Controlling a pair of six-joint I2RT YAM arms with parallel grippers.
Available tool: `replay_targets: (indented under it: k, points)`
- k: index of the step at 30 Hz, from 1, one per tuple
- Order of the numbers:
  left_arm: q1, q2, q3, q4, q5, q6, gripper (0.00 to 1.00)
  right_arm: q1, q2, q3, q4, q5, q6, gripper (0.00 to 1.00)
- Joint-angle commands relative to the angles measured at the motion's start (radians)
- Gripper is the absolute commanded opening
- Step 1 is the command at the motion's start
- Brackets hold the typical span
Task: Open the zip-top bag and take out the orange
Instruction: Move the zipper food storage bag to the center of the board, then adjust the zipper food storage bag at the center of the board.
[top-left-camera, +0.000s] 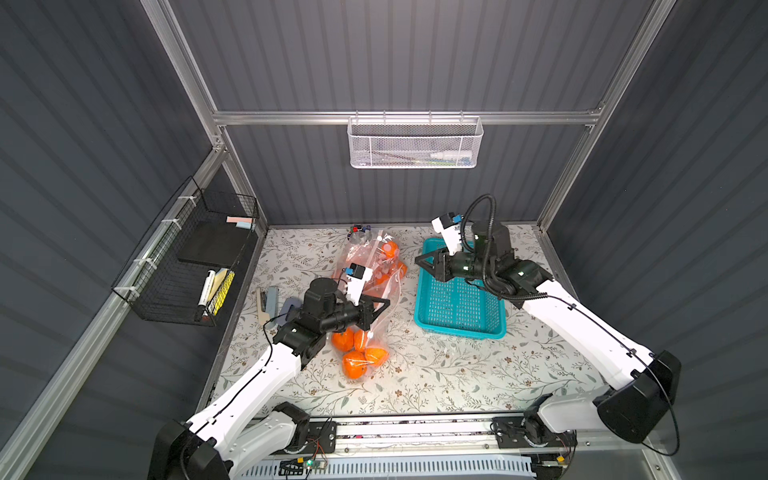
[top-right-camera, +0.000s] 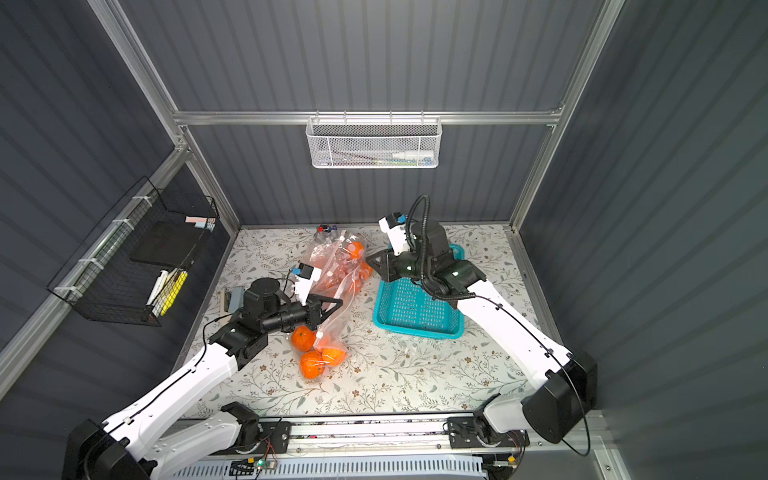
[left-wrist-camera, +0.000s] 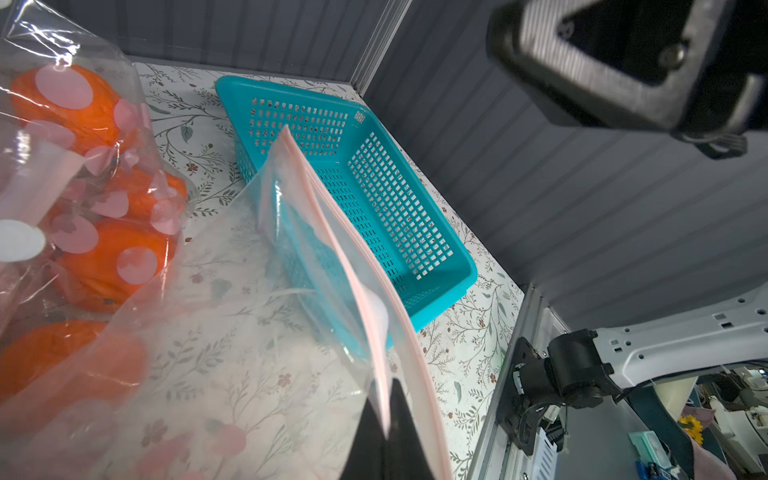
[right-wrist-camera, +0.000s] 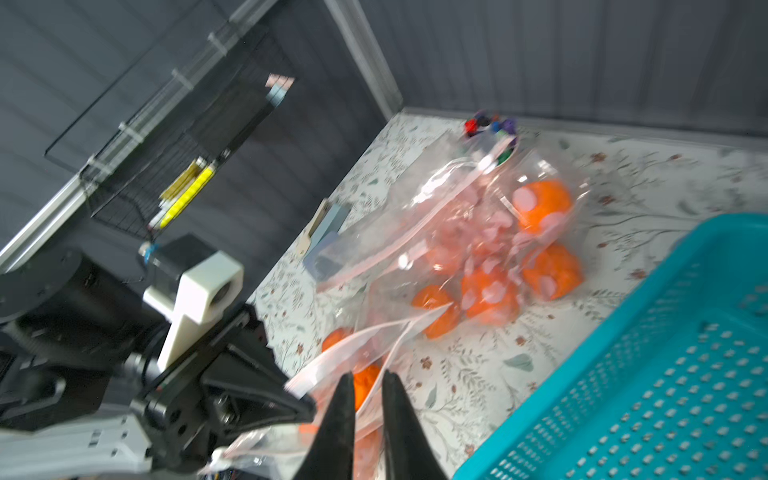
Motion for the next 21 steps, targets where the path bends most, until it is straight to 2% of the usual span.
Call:
replay_targets:
  k: [1, 7, 11, 14, 15, 16, 17, 18, 19, 20, 21]
  points:
    - [0.0, 0.007, -0.006, 0.057, 0.017, -0.016, 0.0, 0.051, 0.042, -0.001, -0.026, -0.11, 0.018, 0.1]
    - [-0.001, 0.009, 0.001, 0.029, 0.018, -0.009, 0.0, 0.106, 0.166, 0.01, -0.034, -0.107, 0.051, 0.04]
    - [-0.001, -0.001, 0.012, -0.002, 0.011, 0.001, 0.0, 0.111, 0.222, 0.049, -0.142, -0.059, 0.037, 0.02]
    - [-0.001, -0.004, 0.02, -0.002, 0.018, 0.0, 0.0, 0.114, 0.271, 0.051, -0.201, -0.097, 0.014, 0.02]
    - [-0.001, -0.005, 0.024, -0.002, 0.023, 0.0, 0.06, 0.117, 0.287, 0.048, -0.203, -0.11, 0.001, 0.03]
    - [-0.001, -0.004, 0.03, -0.014, 0.024, 0.009, 0.25, 0.122, 0.298, 0.046, -0.209, -0.116, -0.024, 0.04]
    - [0.0, -0.004, 0.039, -0.043, 0.013, 0.027, 0.49, 0.128, 0.303, 0.039, -0.208, -0.113, -0.056, 0.04]
    - [-0.001, -0.006, 0.053, -0.082, -0.007, 0.045, 0.69, 0.133, 0.302, 0.022, -0.189, -0.107, -0.085, 0.05]
    - [0.0, -0.011, 0.065, -0.121, -0.074, 0.04, 0.8, 0.133, 0.297, 0.004, -0.163, -0.104, -0.098, 0.05]
    - [0.001, -0.024, 0.076, -0.195, -0.189, 0.031, 0.92, 0.133, 0.289, -0.019, -0.127, -0.101, -0.11, 0.05]
    - [0.001, -0.043, 0.077, -0.272, -0.314, 0.013, 0.99, 0.133, 0.282, -0.032, -0.108, -0.098, -0.133, 0.06]
